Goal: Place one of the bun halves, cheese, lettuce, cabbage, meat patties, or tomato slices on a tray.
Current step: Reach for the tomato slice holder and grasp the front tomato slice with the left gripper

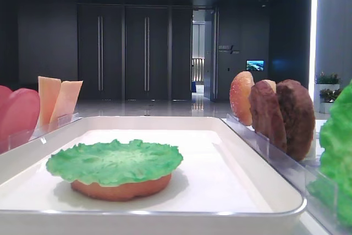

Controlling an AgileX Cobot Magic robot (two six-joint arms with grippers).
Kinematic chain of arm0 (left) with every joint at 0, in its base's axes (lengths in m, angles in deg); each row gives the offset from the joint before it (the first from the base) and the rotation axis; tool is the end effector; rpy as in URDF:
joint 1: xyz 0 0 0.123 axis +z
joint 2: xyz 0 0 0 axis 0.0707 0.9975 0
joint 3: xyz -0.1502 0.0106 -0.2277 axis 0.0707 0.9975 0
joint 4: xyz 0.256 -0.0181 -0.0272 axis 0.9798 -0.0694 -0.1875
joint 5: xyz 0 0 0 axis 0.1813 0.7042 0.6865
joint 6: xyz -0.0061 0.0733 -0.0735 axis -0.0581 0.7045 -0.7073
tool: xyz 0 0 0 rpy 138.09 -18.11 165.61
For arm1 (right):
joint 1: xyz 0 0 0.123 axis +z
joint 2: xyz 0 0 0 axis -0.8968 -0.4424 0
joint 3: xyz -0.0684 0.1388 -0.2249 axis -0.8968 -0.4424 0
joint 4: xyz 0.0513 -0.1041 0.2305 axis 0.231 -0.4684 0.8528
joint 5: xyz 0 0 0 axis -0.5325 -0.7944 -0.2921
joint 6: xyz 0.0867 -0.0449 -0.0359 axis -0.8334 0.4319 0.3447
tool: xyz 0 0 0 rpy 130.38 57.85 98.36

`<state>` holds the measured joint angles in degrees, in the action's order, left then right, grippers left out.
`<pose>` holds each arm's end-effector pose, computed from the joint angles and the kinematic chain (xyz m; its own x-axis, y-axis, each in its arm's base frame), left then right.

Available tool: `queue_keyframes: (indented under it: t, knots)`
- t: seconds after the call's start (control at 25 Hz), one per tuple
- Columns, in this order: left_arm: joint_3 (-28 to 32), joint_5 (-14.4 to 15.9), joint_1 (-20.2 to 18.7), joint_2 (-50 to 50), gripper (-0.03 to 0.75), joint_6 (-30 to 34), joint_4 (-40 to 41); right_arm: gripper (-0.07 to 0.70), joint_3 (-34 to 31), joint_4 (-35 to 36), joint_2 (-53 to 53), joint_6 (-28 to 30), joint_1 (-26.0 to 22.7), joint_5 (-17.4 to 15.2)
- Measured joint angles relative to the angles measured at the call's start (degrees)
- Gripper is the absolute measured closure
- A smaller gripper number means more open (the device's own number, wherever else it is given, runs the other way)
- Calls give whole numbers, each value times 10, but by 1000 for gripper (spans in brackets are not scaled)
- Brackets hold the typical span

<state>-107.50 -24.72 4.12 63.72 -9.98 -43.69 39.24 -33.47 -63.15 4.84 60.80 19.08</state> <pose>0.0226 0.0011 0.2619 -0.5115 0.0447 -0.8581 0.0133 0.9989 0.0441 0.0186 -0.0001 0.2703 -0.5044 0.0756 -0.8601 0.0692 0.9965 0.0469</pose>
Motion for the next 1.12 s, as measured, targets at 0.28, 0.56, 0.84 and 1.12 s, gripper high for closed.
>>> queue_keyframes:
  t: [0.28,0.56,0.84,1.12]
  knots:
    - [0,0,0,0,24,0,0,129,0,0,0,0,0,0]
    - [0,0,0,0,24,0,0,146,0,0,0,0,0,0]
    - [0,0,0,0,24,-1,0,146,0,0,0,0,0,0]
    - [0,0,0,12,24,-28,0,148,0,0,0,0,0,0]
